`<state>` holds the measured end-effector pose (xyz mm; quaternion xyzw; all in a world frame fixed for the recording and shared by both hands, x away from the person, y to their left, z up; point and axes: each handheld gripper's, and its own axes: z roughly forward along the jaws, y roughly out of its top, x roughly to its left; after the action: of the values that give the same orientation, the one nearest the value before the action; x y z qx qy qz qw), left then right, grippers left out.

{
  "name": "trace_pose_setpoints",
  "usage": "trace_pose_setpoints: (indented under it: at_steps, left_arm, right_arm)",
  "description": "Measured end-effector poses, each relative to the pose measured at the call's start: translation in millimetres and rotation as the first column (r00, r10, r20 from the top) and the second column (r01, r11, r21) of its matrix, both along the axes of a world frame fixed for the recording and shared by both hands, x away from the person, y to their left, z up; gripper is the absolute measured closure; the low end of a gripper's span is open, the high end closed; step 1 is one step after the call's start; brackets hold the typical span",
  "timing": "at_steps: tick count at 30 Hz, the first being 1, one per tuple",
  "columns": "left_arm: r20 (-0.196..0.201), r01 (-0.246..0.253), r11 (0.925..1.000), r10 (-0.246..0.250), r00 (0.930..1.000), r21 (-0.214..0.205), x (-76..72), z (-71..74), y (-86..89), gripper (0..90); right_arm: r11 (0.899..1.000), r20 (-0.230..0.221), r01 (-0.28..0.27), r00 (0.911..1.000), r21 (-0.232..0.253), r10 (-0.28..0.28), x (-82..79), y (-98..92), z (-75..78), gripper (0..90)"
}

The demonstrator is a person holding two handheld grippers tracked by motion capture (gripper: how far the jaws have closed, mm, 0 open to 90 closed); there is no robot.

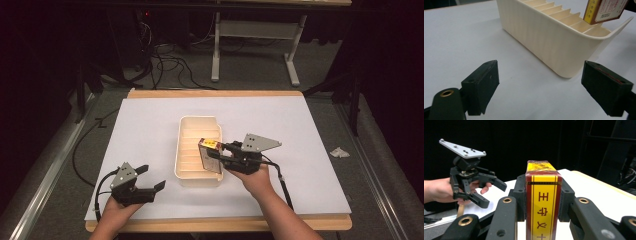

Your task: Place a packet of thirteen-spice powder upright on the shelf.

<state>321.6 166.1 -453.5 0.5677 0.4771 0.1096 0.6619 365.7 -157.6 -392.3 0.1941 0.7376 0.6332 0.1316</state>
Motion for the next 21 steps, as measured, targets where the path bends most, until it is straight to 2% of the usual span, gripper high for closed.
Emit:
trace_pose_setpoints:
  at_steps: [12, 21]
  left_arm:
    - [-0.003, 0.002, 1.0, -0.002, 1.0, 0.001, -0.4, -0.5, -0.4, 15.3]
    - [-0.001, 0.003, 1.0, -0.003, 1.0, 0.007, -0.5, -1.1, -0.4, 15.3]
  right_arm:
    - [0.996, -0.005, -0.071, 0.9975, 0.056, 0.071, 5.3, 5.7, -3.4, 68.7]
    - [0.989, 0.005, -0.137, 0.9906, 0.064, 0.137, 7.6, 9.2, -4.2, 68.7]
